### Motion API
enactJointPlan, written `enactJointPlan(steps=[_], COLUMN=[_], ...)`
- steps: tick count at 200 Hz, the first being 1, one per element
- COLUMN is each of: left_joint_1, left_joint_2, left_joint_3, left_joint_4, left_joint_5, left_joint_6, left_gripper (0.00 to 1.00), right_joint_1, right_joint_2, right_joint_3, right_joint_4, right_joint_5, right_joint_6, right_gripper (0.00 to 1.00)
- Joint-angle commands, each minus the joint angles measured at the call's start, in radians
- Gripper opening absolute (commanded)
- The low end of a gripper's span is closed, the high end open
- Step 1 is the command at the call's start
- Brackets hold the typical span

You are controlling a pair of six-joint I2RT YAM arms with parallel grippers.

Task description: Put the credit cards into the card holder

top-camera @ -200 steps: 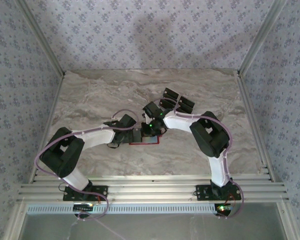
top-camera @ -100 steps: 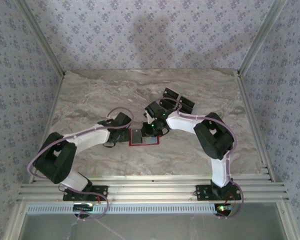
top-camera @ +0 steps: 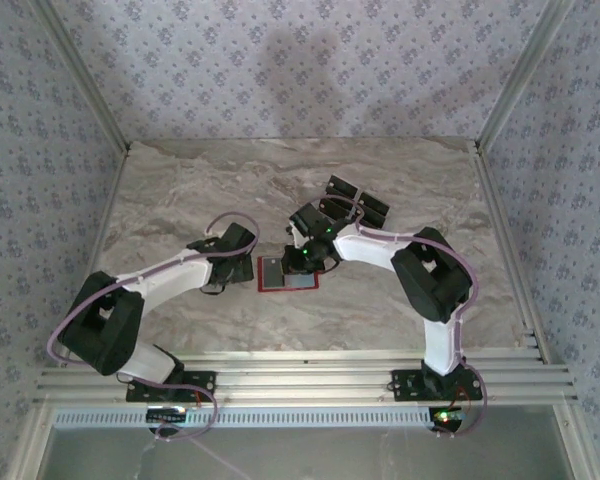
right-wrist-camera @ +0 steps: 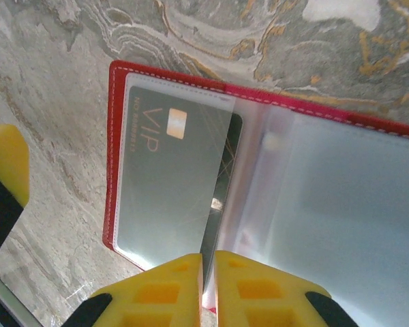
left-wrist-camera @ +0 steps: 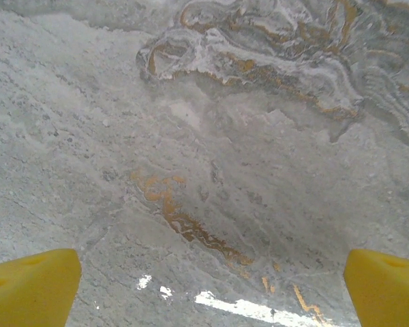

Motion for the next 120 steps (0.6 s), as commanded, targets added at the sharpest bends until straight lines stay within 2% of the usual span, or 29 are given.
enactJointPlan(steps=[1, 81, 120], left_joint_1=[0.002, -0.003, -0.006], left_joint_2=[0.017, 0.05, 0.03], left_joint_3=[-0.01, -0.014, -0.01], left_joint_4=[-0.007, 0.021, 0.018], left_joint_5=[0.005, 0.023, 0.023], left_joint_6=[-0.011, -0.014, -0.003], left_gripper=[0.99, 0.99, 0.99], right_joint_1=[0.012, 0.046, 0.027], right_joint_2=[0.02, 0.06, -0.018], right_joint_3=[-0.015, 0.018, 0.018], right_joint_4=[0.007, 0.0, -0.019], right_joint_5=[-0.014, -0.03, -0.024], right_joint_6=[0.003, 0.005, -0.009], right_gripper=[0.14, 0.14, 0.15])
